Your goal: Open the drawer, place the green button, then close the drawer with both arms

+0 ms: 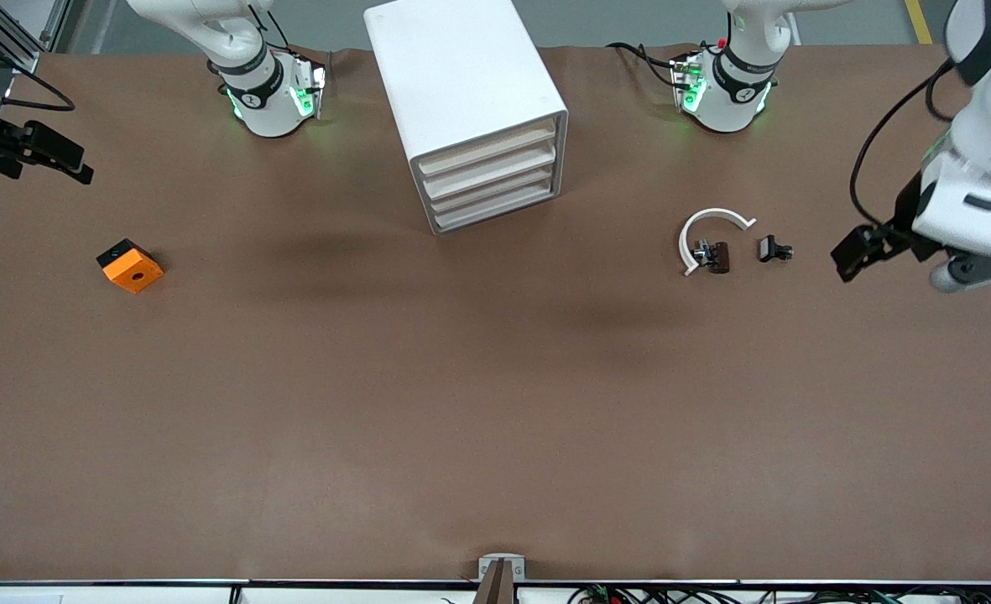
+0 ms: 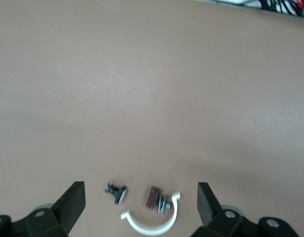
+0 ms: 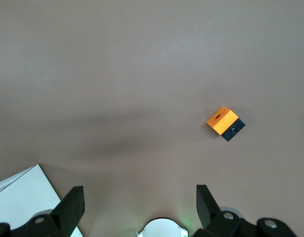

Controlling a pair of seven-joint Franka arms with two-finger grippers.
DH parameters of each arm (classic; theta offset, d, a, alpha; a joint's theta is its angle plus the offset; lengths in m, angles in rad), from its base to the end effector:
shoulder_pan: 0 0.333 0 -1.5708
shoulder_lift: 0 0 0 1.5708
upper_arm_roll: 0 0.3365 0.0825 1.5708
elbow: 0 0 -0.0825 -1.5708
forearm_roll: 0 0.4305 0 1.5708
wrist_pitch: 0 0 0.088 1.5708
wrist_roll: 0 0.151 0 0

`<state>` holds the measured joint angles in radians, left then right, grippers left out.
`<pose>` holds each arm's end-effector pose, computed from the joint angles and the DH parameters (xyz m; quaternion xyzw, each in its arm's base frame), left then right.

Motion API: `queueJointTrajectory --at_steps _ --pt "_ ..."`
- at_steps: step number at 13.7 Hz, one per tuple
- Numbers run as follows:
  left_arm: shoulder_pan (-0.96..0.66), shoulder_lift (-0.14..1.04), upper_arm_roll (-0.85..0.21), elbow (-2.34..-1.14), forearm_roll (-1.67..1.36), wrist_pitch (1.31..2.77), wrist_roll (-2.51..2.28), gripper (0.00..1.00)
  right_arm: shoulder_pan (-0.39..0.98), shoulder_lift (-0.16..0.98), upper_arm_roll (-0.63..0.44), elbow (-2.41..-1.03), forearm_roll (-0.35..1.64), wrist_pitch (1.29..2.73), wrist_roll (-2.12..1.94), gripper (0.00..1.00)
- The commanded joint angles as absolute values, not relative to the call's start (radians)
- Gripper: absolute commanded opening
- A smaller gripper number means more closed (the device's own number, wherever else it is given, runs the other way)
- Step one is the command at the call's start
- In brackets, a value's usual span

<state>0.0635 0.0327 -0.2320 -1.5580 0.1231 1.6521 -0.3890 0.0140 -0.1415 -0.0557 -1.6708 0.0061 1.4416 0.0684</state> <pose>0.6169 -0.0850 0.5967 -0.9921 -0.1069 -0.0458 0.0469 0.5349 -0.0233 0.6198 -0.9975 0.0543 0.0440 0.0064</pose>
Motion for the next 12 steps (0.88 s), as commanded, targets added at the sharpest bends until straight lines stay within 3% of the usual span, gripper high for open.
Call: queueJointTrajectory --at_steps 1,6,12 --pt "0.026 -0.079 -0.177 -1.624 0.048 1.603 -0.327 1.00 -0.058 -0.129 0.034 -1.644 0.015 1.425 0.075 1.00" --pt "-0.015 -0.195 -0.152 -1.735 0.043 1.585 -0.282 1.00 -0.066 -0.130 0.032 -1.625 0.014 1.425 0.078 1.00" --pt "-0.011 -0.193 -0.109 -1.738 0.002 1.582 -0.213 1.00 -0.077 -0.130 0.028 -1.583 0.014 1.424 0.075 1.00"
